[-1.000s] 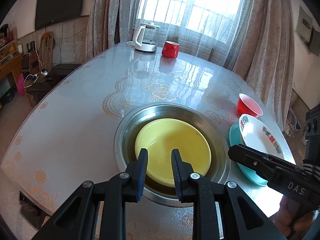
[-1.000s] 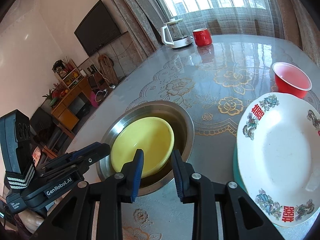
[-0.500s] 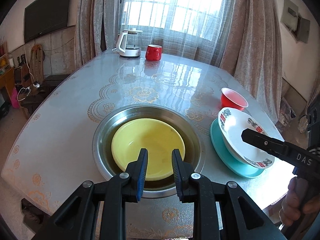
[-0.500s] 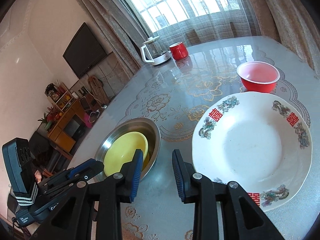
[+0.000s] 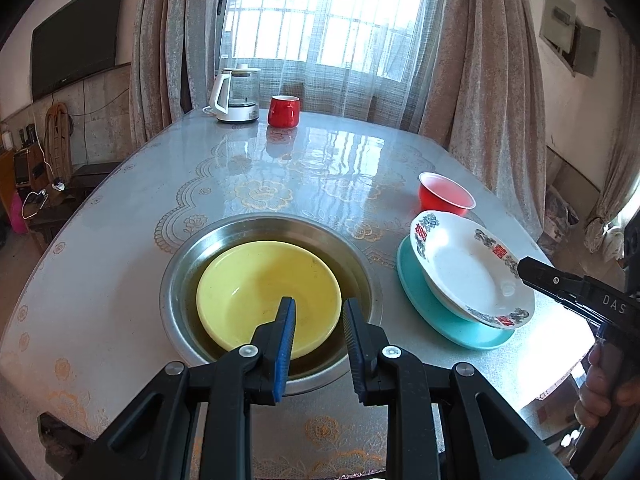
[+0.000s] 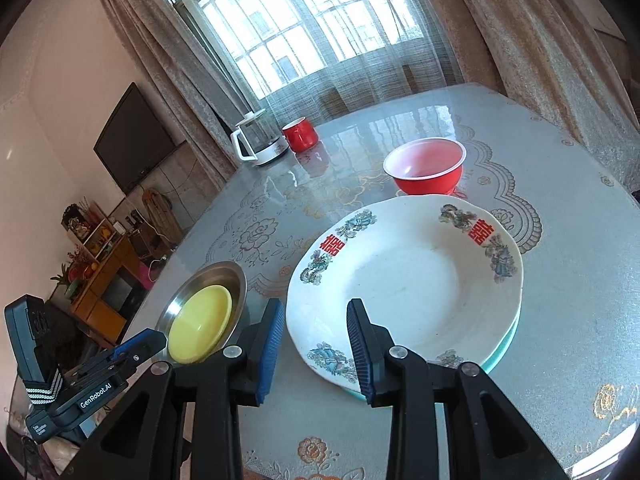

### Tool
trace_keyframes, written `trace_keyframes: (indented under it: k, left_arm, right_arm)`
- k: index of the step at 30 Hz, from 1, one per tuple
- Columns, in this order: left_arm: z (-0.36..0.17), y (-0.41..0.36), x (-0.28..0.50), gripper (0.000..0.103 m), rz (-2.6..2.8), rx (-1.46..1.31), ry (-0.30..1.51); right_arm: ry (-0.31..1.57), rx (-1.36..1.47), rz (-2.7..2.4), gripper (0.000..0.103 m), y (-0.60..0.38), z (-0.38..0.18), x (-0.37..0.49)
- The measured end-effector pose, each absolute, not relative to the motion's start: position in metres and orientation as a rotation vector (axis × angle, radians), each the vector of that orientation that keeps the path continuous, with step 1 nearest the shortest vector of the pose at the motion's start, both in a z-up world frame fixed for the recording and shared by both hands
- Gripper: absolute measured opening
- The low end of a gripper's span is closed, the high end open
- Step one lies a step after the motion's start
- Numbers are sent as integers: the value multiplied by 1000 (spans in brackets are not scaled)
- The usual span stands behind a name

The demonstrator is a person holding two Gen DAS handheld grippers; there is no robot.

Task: Organize plates and bowls
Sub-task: 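Move the left tool to the red-and-pink plastic bowl, then grasp the red bowl rim with the left tool and lift it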

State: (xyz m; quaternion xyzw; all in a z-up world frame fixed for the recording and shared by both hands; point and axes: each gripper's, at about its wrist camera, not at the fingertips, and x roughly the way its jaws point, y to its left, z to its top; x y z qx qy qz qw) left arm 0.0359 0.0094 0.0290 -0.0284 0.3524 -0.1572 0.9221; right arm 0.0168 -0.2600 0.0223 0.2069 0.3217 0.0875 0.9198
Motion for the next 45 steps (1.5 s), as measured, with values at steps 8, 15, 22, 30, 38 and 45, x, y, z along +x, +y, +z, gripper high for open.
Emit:
trace_keyframes:
  k: [8,15,22,30,38,45]
  left_arm:
    - [35,6,39,25,-326,-58,708]
    - [41,1,48,25,-315,-41,703]
    - [54,-12,70,25,-328,-7,706]
    - [65,-54,123,25,-429,-7,767]
    - [75,-122,214,25,-608,13,851]
    - [58,-196,294,25,-740,95,945]
  right_arm:
    - [637,424,155,37,-268,32,10]
    - [614,445,134,38,-287,37,21]
    - [600,443,94,38,-309,44,30]
    - [628,463,34,38,-346,46,51]
    - [671,517,35,38,-383,40,116]
    - [780,564,47,32,-411,26,192]
